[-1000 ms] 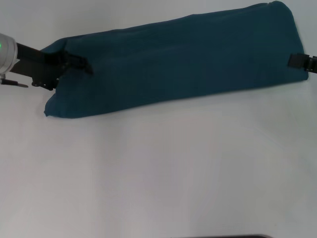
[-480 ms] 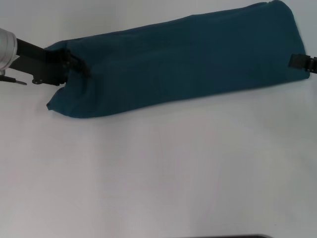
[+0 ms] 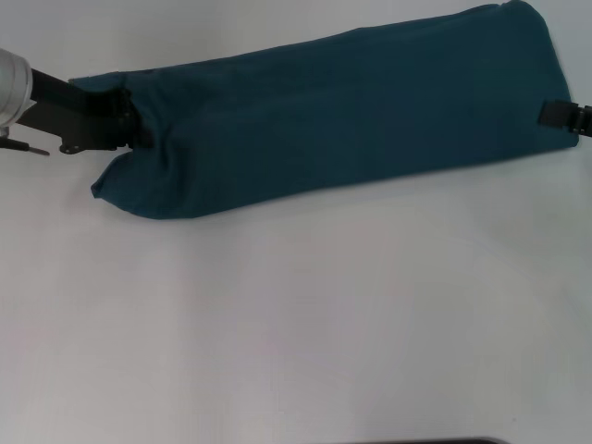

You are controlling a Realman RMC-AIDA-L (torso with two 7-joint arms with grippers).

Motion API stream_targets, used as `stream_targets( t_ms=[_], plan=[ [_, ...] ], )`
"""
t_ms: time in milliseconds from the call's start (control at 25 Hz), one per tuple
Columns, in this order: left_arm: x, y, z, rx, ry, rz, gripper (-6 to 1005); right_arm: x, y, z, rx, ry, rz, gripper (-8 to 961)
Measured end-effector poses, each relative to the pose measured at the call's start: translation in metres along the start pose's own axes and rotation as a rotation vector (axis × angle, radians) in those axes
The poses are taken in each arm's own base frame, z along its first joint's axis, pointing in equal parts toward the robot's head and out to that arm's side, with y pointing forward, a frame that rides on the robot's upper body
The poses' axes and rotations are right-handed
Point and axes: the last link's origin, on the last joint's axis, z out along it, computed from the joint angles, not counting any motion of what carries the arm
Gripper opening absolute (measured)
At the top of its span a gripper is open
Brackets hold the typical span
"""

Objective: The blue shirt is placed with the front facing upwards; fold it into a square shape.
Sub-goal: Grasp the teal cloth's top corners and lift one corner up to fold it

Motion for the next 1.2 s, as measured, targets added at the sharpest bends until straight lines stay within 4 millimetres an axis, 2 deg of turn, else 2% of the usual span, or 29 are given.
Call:
stream_targets(
  t_ms=[160,600,800,840,1200],
  plan=[
    [0.001,0.001,0.0,0.004,0.001,0.007,24,0.0,0.0,0.0,0.002,0.0,0.003,907],
    [0.007,0.005,-0.016,0.061,0.062,0.145,24,-0.001,-0.001,0.0,0.006,-0.001,0.006,901],
    [0.006,-0.006,-0.024,0.081,0.079,0.141,24,-0.001,-0.001,0.0,0.005,-0.002,0.009,898],
    [0.004,-0.015,-0.027,0.097,0.082,0.12,24,-0.002,-0.001,0.001,0.004,-0.002,0.011,898],
    [0.001,-0.041,-0.043,0.18,0.104,0.071,24,-0.004,-0.004,0.003,0.025,-0.006,0.035,894]
  ],
)
